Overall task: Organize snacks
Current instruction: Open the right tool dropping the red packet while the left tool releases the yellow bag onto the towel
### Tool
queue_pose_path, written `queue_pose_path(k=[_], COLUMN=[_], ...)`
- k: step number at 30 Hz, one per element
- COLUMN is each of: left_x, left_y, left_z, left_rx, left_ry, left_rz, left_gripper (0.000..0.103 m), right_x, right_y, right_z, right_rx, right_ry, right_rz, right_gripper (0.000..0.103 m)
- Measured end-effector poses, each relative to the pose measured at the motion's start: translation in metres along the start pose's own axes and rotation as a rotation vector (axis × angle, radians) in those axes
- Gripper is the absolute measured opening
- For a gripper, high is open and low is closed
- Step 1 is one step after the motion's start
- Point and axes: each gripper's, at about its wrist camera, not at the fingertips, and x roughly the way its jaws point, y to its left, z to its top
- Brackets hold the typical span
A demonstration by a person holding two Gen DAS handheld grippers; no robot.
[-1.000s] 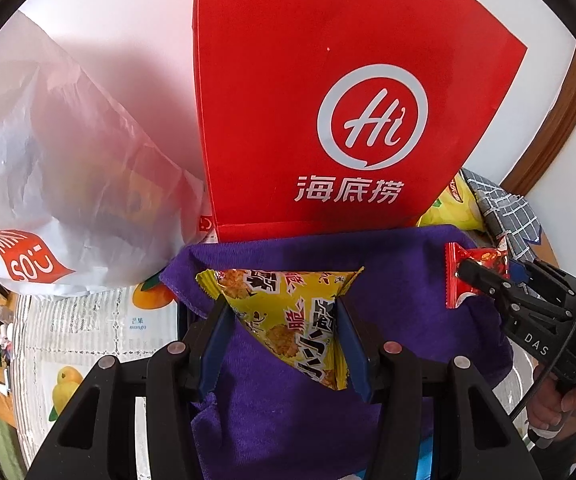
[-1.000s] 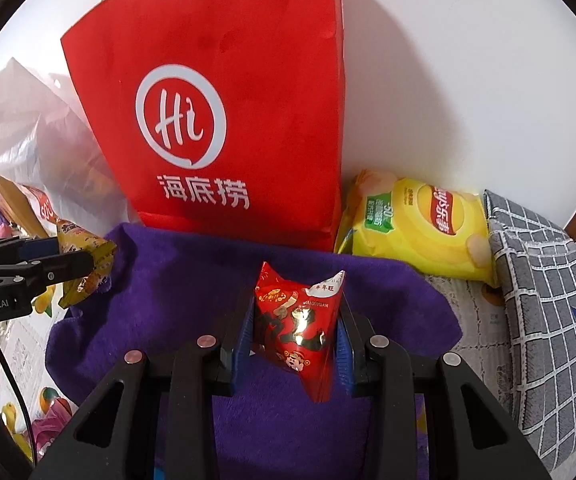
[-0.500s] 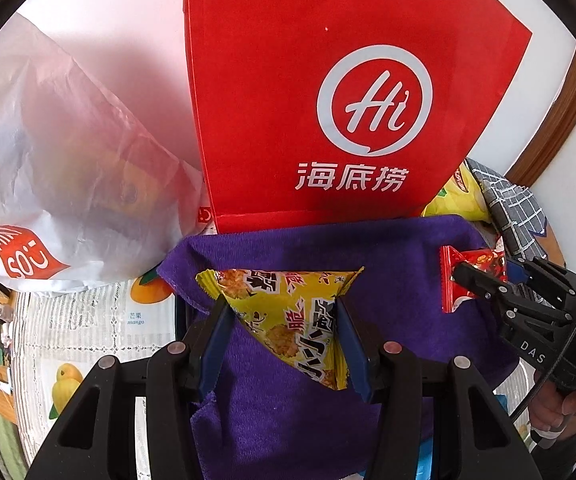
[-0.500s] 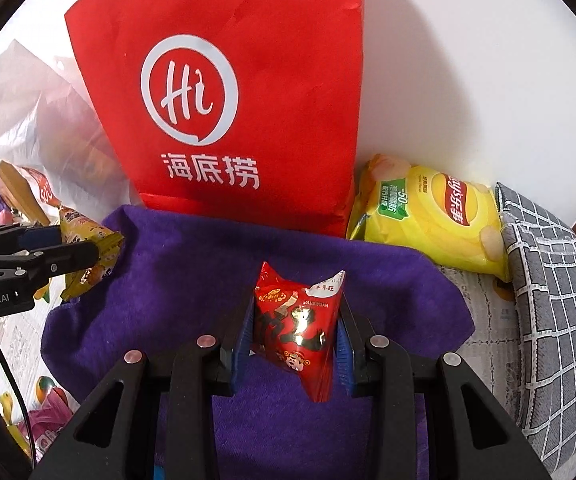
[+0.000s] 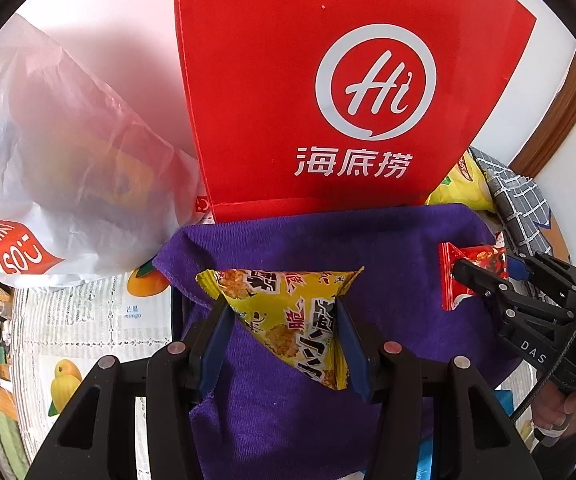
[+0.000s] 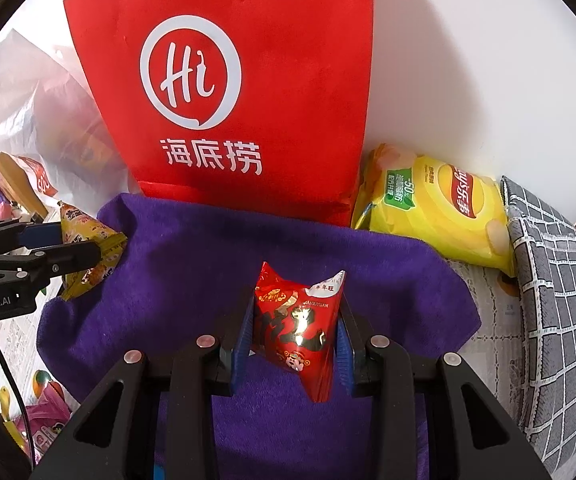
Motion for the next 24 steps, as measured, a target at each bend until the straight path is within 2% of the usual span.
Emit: queue_pose_path(k=[14,24], left_x=[0.0058,0.0093], left_y=[-0.0036,-0.0061], left_z=[-0.0012,-0.0013], left_rx=[0.018,0.022], left_ry=[0.028,0.035], left_rz=[0.003,0.004], left_gripper=[0.051,0.051], right_x=[0.0085,0.0038], right_y=[0.0039,0.0032], right_z=[-0.0029,-0.0043], right_rx=[-0.01,-0.016], right_ry=[0.029,0.018], right_rz=[-0.001,-0.005], right_gripper=[0.037,0.037])
